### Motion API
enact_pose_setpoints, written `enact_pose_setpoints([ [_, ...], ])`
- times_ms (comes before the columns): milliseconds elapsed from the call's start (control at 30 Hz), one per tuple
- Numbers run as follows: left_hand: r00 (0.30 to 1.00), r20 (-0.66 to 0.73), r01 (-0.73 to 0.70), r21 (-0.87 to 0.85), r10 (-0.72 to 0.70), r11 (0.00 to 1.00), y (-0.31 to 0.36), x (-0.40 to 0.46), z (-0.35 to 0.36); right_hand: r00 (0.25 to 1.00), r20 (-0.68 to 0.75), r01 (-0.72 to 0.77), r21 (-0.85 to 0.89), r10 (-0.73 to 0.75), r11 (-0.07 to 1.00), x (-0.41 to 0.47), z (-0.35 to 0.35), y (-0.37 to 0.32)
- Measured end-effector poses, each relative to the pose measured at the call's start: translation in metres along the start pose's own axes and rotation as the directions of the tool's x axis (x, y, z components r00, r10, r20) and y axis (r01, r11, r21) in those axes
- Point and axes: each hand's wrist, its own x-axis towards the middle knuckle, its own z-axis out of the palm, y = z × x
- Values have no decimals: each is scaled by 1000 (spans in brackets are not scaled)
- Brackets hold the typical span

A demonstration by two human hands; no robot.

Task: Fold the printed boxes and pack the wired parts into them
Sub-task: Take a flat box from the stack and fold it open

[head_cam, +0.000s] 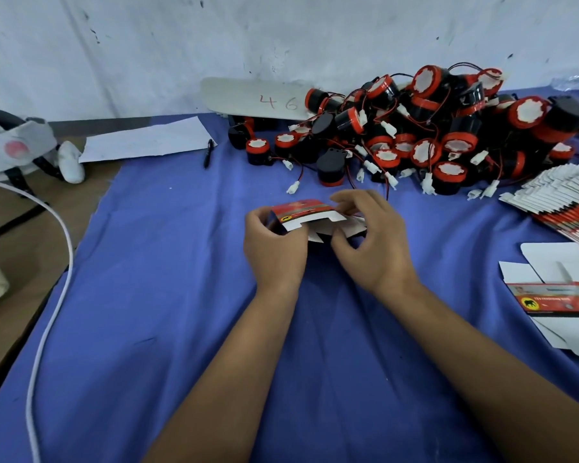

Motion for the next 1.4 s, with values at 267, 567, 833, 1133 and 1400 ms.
enact_pose_setpoints([
  [267,993,91,-67,-39,70,997,-2,6,-1,995,81,47,100,-55,994,-2,-2,-3],
  [567,791,375,-591,269,483,760,-2,6,-6,996,-66,-62,-107,55,992,-3,-5,7],
  [833,750,410,-633,219,519,743,-1,7,-7,998,49,-28,-108,34,994,0,-3,13],
  [1133,772,493,-547,193,402,814,0,9,-11,958,281,-67,-2,65,998,2,-10,14],
  [1400,718,545,-619,215,433,755,2,10,-15,962,263,-64,-57,77,996,2,-13,27],
])
